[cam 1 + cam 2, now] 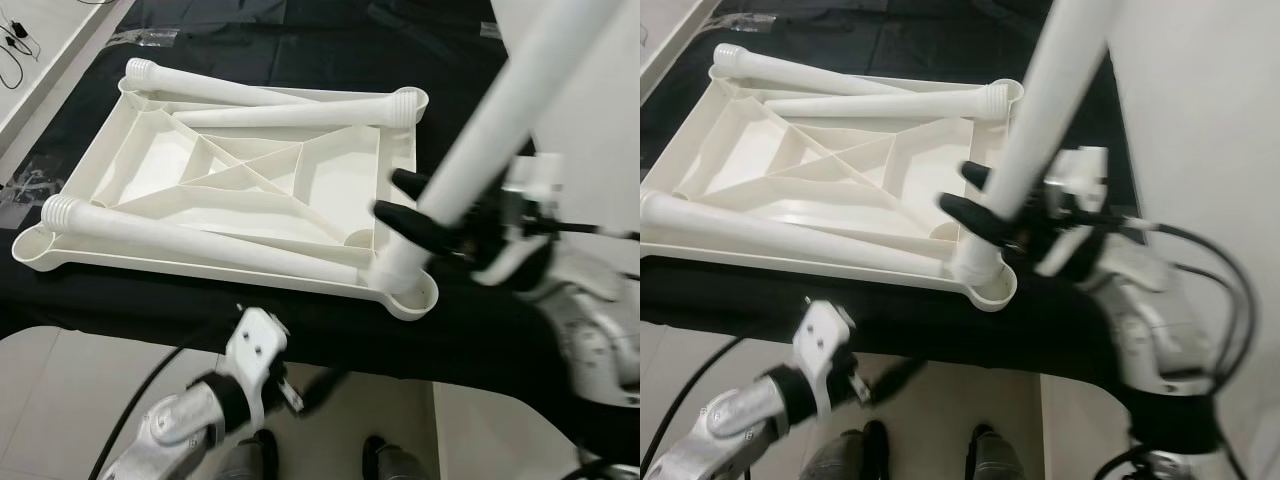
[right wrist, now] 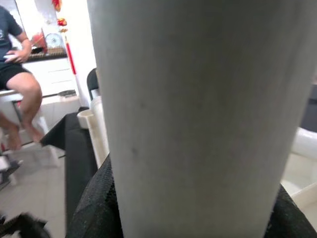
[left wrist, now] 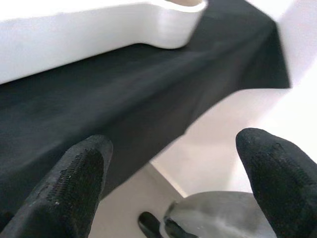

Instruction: Building children table

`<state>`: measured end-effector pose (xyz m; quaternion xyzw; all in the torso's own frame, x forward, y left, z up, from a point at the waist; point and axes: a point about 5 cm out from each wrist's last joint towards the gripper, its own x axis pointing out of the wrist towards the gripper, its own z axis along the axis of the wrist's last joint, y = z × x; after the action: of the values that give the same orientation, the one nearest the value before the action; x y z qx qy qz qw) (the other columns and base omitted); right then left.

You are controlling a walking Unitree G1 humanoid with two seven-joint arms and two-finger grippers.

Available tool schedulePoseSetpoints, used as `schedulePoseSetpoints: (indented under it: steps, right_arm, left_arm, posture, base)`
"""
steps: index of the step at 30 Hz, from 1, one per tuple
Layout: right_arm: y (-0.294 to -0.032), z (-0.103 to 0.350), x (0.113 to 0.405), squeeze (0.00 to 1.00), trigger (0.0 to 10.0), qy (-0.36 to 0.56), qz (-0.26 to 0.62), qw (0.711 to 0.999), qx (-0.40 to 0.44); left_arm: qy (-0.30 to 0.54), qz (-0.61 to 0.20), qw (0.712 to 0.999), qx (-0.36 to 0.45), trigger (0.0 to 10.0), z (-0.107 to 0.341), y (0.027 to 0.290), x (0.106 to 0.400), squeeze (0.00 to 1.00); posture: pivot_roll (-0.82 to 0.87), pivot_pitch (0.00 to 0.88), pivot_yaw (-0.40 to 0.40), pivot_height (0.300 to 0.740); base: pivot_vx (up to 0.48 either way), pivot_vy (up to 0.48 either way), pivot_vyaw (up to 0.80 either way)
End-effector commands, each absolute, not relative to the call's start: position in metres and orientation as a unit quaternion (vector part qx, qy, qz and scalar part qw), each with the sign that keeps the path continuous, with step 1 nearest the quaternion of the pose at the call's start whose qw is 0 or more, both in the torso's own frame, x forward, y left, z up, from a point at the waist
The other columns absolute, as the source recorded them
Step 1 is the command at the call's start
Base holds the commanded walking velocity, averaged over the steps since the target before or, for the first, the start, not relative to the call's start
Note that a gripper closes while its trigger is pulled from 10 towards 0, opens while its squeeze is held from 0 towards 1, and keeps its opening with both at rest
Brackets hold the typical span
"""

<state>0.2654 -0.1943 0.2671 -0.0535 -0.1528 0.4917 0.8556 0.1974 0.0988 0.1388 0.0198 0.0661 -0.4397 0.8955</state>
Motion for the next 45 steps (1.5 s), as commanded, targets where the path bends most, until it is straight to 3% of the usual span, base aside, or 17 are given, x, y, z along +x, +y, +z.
schedulePoseSetpoints:
  steps: [1, 13, 22, 31, 38, 45]
  right_arm:
    - [-0.195, 0.268, 0.258, 0.00, 10.0, -0.152, 0.519, 0.840, -0.050]
    - [-0.168, 0.261, 0.253, 0.00, 10.0, -0.166, 0.587, 0.792, -0.029]
    - [-0.165, 0.260, 0.260, 0.00, 10.0, -0.144, 0.627, 0.763, -0.065]
    - [-0.173, 0.262, 0.267, 0.00, 10.0, -0.119, 0.635, 0.755, -0.114]
    - [-0.171, 0.272, 0.276, 0.00, 10.0, -0.141, 0.634, 0.752, -0.109]
    - [-0.162, 0.276, 0.280, 0.00, 10.0, -0.147, 0.669, 0.725, -0.068]
  left_arm:
    - [0.080, -0.459, 0.885, 0.019, 10.0, 0.136, 0.099, 0.190, 0.00]
    - [0.116, -0.511, 0.851, 0.011, 10.0, 0.129, 0.100, 0.180, 0.00]
    - [0.130, -0.539, 0.832, 0.006, 10.0, 0.122, 0.096, 0.175, 0.00]
    - [0.134, -0.548, 0.825, 0.000, 10.0, 0.124, 0.097, 0.169, 0.00]
    - [0.133, -0.555, 0.821, 0.008, 10.0, 0.126, 0.097, 0.166, 0.00]
    - [0.126, -0.557, 0.820, 0.026, 10.0, 0.131, 0.096, 0.165, 0.00]
  posture:
    - [0.00, 0.312, 0.003, 0.740]
    - [0.00, 0.296, 0.022, 0.740]
    - [0.01, 0.305, 0.018, 0.740]
    - [0.02, 0.325, 0.023, 0.740]
    - [0.03, 0.342, 0.022, 0.740]
    - [0.04, 0.358, 0.010, 0.740]
  base:
    - [0.000, 0.000, 0.00]
    - [0.000, 0.000, 0.00]
    - [0.000, 0.000, 0.00]
    - [0.000, 0.000, 0.00]
    - [0.000, 0.000, 0.00]
    - [0.000, 0.000, 0.00]
